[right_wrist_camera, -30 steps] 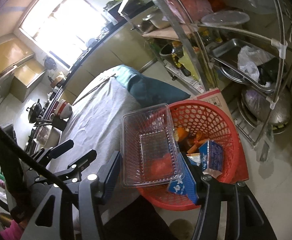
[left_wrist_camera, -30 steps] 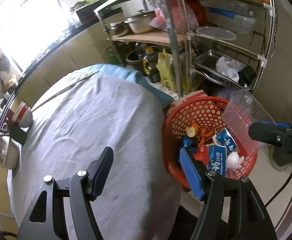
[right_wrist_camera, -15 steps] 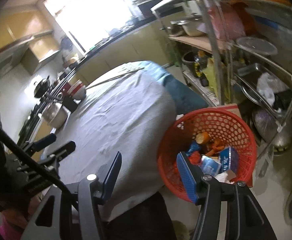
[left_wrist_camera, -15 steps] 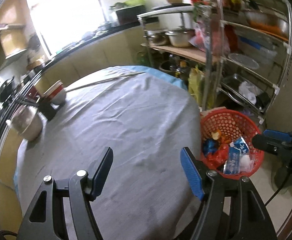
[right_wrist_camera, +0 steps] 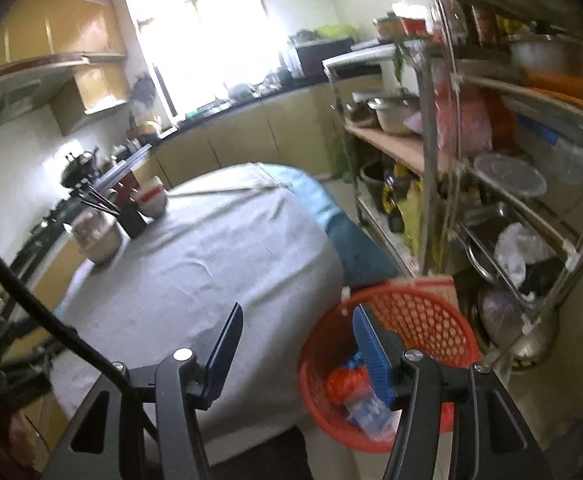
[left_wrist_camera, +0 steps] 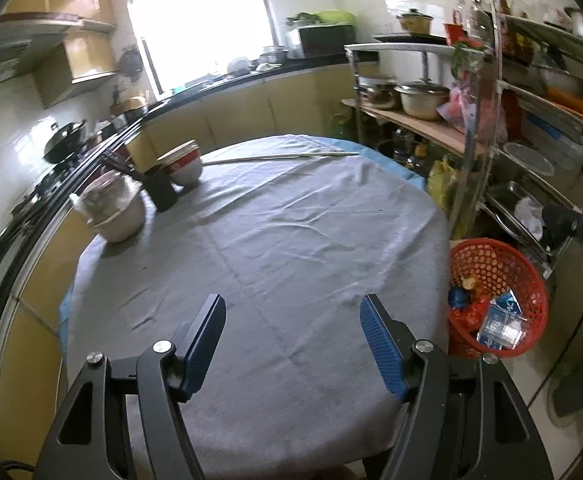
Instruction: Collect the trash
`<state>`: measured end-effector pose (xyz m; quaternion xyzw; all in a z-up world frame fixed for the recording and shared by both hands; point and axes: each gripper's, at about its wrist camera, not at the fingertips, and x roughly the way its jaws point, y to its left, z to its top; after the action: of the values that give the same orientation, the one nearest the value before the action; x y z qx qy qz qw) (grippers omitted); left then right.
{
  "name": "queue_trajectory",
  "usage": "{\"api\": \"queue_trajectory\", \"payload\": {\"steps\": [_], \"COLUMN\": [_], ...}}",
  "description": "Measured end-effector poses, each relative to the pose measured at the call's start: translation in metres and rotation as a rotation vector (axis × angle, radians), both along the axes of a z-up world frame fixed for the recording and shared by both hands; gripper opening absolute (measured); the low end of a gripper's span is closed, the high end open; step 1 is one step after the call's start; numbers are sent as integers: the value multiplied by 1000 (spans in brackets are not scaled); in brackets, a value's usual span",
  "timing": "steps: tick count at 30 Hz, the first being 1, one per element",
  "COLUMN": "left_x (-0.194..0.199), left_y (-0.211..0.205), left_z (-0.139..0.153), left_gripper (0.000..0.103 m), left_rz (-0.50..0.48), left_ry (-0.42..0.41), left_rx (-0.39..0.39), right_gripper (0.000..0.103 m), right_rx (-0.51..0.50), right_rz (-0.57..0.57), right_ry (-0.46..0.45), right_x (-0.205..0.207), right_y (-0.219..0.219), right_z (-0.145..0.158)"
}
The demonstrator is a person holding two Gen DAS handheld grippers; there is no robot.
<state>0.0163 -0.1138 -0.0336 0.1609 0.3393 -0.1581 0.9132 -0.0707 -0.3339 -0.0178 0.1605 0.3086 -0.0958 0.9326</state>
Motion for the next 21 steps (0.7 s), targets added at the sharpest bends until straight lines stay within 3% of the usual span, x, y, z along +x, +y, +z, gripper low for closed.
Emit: {"api": "queue_trajectory", "payload": {"steps": [6, 10, 17, 21], "left_x": [-8, -17, -33, -37], "left_y": [26, 44, 79, 94], "left_z": [8, 15, 36, 40], "left_gripper": [71, 71, 71, 71], "left_rz": [75, 133, 242, 293], "left_ry": [5, -10, -58, -87], "left_rx": [-43, -63, -133, -124], "right_gripper": [61, 68, 70, 70], "right_rx": [-44, -48, -72, -107], "right_rz": [104, 161, 216, 248], "right_ry": [-70, -110, -135, -132], "right_x": [1, -1, -10, -15], "right_y": [44, 72, 118, 148], "right_z": [22, 32, 45, 49]}}
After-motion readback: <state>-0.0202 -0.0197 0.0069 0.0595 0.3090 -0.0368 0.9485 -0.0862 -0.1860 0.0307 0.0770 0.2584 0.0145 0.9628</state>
